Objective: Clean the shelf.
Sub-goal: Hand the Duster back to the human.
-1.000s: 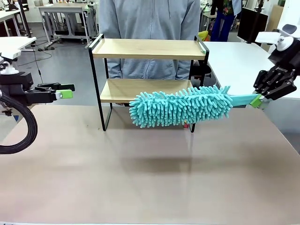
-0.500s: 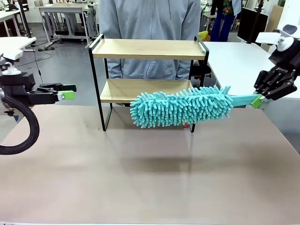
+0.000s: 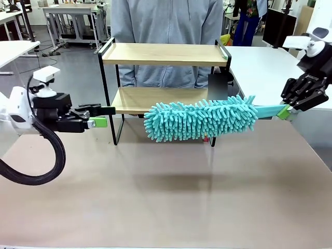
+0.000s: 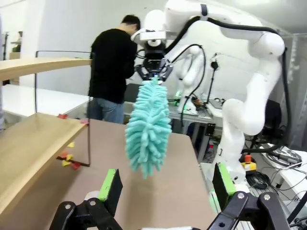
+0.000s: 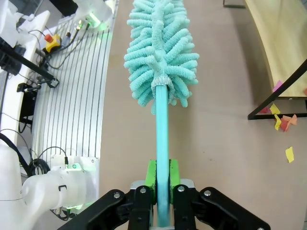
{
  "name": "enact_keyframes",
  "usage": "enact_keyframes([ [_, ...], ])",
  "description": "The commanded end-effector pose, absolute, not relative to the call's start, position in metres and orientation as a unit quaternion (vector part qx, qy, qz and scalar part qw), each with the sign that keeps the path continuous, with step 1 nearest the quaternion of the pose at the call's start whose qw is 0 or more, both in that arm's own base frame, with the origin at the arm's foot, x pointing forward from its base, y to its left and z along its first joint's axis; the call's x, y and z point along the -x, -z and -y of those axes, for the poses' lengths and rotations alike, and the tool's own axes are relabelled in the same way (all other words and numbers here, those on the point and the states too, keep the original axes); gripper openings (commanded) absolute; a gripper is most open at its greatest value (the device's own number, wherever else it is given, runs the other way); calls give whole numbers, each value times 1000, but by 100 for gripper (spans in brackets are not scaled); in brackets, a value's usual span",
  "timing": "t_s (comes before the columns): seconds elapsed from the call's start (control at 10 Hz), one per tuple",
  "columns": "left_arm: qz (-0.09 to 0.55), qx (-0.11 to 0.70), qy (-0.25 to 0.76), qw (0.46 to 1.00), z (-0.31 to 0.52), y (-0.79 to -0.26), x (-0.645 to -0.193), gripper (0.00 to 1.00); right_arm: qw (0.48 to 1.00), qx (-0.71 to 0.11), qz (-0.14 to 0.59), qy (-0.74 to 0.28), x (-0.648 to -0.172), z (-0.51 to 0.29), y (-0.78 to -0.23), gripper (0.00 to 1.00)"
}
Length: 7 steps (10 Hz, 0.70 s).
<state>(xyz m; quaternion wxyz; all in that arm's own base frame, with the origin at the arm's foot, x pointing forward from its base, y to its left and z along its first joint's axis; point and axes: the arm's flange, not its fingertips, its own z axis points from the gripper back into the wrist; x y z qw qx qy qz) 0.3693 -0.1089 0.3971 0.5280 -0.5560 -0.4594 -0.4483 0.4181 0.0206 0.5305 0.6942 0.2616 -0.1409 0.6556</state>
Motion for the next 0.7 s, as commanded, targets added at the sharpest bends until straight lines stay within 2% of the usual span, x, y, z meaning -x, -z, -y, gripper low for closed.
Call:
enact_keyframes([
  [0.0,456,574,454,506,130,-388,-386,100,691,-262,144,-658,-418,-20,-532,13],
  [0.2,436,596,456,497,158,-380,-398,100,691,-262,144,-658,-418,-20,-532,13],
  [0.6,440,590,449,506,195,-368,-415,100,691,-262,144,-658,-418,-20,-532,13],
])
